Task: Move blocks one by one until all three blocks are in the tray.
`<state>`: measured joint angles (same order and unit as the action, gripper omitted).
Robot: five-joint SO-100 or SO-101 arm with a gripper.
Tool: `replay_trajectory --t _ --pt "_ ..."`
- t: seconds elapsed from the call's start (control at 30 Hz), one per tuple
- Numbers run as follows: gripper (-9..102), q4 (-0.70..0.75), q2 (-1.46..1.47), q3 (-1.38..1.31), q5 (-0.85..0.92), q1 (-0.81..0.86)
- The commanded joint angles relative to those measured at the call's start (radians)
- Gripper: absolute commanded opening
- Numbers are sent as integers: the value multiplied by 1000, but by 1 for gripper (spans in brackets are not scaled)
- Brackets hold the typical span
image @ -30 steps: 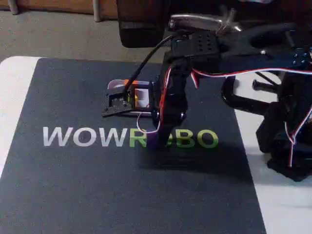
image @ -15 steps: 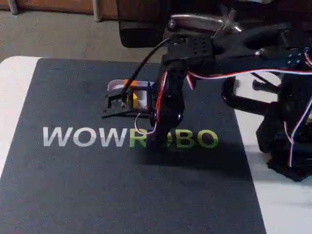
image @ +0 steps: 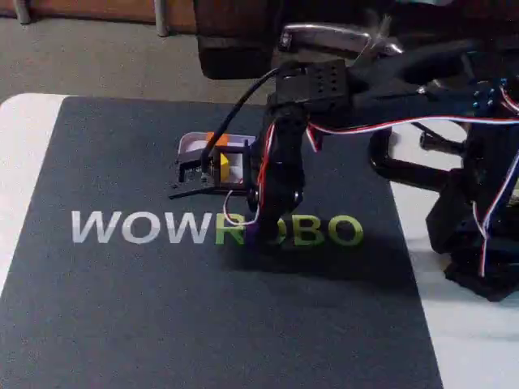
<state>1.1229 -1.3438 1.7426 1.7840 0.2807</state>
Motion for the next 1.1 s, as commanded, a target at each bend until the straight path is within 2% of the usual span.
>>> replay_trajectory --t 0.0,0.23,0.77,1.07 --pt "3 -6 -2 -12 -12 -6" --pt "-8 -15 -26 -18 -41 3" --pt "-8 -17 -81 -18 -87 41" --pt "-8 -60 -137 -9 -170 41"
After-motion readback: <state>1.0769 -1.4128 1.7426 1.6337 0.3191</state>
